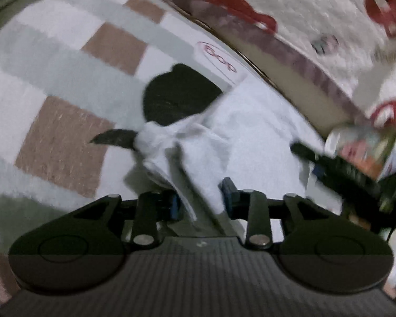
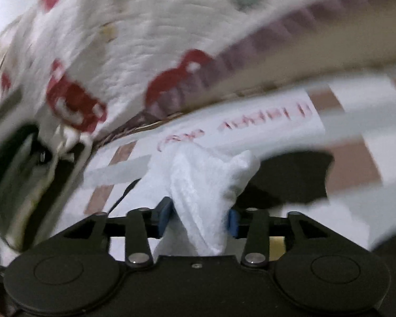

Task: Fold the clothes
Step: 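Lift the folded shirt with both grippers and carry it toward the clothes stack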

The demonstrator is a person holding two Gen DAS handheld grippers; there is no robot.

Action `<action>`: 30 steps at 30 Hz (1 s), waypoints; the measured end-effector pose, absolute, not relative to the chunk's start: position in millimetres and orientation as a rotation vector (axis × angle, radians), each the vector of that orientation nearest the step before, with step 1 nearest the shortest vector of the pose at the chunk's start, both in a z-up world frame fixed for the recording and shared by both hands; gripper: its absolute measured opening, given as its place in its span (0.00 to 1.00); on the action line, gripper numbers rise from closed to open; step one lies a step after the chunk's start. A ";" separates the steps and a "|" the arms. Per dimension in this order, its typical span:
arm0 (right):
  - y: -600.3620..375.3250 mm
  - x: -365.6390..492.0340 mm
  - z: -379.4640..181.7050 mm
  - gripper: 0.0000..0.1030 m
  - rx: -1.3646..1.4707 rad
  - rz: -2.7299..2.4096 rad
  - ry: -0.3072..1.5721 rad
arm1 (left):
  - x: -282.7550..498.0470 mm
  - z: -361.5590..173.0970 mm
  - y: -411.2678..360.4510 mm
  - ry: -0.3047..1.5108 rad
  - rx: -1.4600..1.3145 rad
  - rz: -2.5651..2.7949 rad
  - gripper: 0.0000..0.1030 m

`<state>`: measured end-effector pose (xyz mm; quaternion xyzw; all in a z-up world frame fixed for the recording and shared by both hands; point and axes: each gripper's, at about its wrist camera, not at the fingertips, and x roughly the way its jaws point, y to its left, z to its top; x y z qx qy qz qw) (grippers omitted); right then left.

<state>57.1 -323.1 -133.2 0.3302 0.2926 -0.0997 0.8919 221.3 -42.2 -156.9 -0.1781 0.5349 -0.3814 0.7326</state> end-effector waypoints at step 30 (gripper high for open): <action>-250.0 62.4 -0.6 0.25 0.460 0.104 0.352 | 165.4 -17.1 14.9 0.585 -0.138 -0.829 0.16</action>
